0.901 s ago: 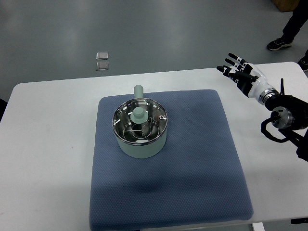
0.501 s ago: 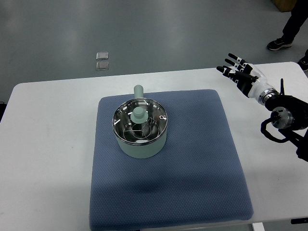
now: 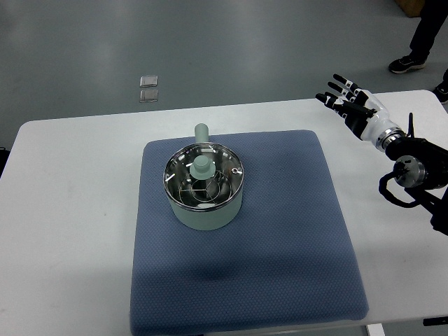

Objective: Open lid and place right of pot

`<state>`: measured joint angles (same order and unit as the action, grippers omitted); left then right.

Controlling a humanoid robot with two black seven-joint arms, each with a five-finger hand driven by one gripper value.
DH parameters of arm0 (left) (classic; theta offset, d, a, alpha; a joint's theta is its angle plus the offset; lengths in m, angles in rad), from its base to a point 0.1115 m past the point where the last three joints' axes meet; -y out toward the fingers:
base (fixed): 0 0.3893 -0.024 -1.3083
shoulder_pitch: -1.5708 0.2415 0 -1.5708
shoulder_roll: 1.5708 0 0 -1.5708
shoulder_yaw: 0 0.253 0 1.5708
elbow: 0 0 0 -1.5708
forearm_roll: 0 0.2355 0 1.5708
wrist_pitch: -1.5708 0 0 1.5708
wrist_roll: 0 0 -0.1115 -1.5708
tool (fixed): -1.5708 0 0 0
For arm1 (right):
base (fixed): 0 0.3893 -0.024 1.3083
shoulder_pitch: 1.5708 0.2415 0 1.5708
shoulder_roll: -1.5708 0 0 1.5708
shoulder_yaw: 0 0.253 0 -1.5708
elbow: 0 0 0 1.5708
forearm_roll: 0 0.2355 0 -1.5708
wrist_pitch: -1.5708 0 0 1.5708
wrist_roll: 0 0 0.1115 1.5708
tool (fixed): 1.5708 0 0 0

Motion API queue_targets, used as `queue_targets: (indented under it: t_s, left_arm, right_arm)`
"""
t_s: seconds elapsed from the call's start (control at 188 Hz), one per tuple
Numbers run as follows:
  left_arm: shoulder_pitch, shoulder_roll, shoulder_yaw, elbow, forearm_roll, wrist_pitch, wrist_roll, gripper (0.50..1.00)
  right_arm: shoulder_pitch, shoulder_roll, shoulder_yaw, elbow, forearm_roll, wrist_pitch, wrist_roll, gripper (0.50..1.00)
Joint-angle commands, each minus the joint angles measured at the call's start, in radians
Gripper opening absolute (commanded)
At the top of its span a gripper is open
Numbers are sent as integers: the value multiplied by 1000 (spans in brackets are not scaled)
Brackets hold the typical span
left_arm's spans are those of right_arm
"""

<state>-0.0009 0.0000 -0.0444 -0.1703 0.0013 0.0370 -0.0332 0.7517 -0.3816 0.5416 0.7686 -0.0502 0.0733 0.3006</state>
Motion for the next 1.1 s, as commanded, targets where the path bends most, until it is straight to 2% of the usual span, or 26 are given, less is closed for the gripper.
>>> queue_targets:
  t_s: [0.0, 0.133, 1.093]
  left_arm:
    - [1, 0, 0, 0, 0, 0, 1, 1000]
    - [-1, 0, 0, 0, 0, 0, 1, 1000]
    - [-1, 0, 0, 0, 0, 0, 1, 1000]
  right_arm:
    - [1, 0, 1, 0, 0, 23, 0, 932]
    - [1, -2, 3, 0, 0, 69, 3, 932]
    - [31, -20, 8, -5, -7, 111, 2, 930]
